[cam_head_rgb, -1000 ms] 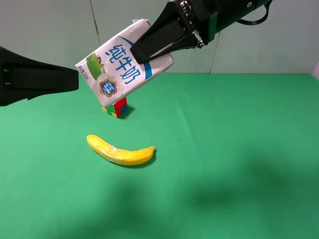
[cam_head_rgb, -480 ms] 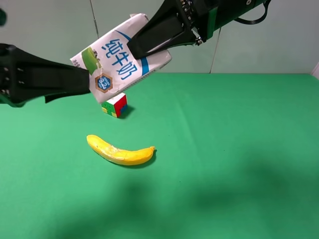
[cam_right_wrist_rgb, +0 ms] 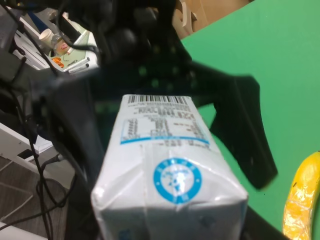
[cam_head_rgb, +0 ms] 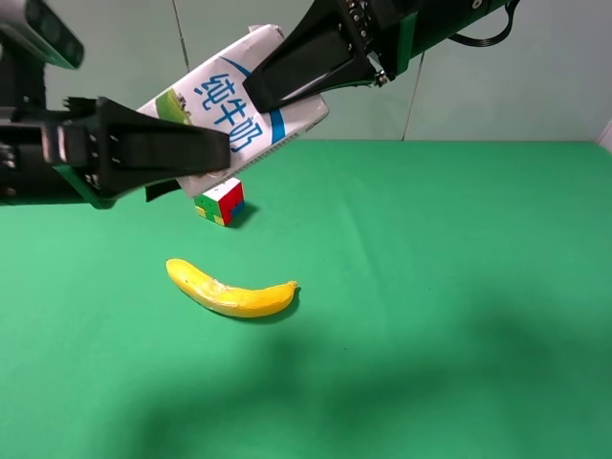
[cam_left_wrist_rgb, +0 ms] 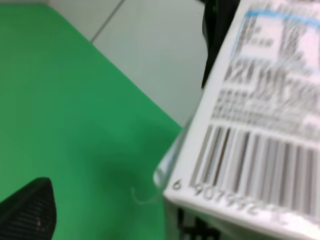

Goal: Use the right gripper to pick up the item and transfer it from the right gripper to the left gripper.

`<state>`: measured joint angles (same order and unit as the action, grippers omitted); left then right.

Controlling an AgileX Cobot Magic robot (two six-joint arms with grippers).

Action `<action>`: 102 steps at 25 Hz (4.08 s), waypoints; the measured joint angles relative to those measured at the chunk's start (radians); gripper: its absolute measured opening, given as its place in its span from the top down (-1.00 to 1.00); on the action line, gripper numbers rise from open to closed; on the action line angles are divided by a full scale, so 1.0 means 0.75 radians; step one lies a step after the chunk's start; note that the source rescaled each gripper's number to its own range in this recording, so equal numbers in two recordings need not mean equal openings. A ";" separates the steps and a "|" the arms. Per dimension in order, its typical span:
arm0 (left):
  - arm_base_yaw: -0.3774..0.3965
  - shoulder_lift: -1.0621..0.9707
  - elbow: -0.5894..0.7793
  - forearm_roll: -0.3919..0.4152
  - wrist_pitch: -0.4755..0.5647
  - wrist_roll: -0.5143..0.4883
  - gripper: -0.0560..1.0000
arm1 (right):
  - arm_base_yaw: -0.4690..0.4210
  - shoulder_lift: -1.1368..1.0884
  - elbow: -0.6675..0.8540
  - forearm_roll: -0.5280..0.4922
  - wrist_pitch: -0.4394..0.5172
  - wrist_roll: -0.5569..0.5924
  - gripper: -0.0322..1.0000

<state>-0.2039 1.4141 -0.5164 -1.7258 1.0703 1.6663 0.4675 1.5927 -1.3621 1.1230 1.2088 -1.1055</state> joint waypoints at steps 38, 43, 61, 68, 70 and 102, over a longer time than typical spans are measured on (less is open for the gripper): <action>-0.086 0.044 -0.139 -0.008 0.035 0.052 0.75 | 0.000 0.000 0.000 -0.011 -0.013 0.000 0.93; -0.086 0.044 -0.139 -0.008 0.035 0.055 0.75 | 0.000 0.000 0.000 -0.013 -0.012 0.011 0.93; -0.086 0.055 -0.139 0.020 -0.019 0.068 0.89 | 0.000 -0.011 -0.001 -0.012 -0.043 0.135 -0.99; -0.086 0.055 -0.139 0.020 -0.017 0.069 0.89 | 0.000 -0.011 -0.114 -0.237 -0.044 0.228 -1.00; -0.086 0.055 -0.139 0.020 -0.017 0.069 0.89 | 0.000 -0.011 -0.158 -0.317 -0.044 0.281 -1.00; -0.086 0.055 -0.139 0.018 -0.016 0.069 0.89 | -0.302 -0.912 0.460 -1.181 -0.422 1.075 -1.00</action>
<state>-0.2685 1.4552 -0.6204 -1.7123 1.0582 1.7178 0.2410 0.9085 -1.0171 0.2375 0.8924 -0.2991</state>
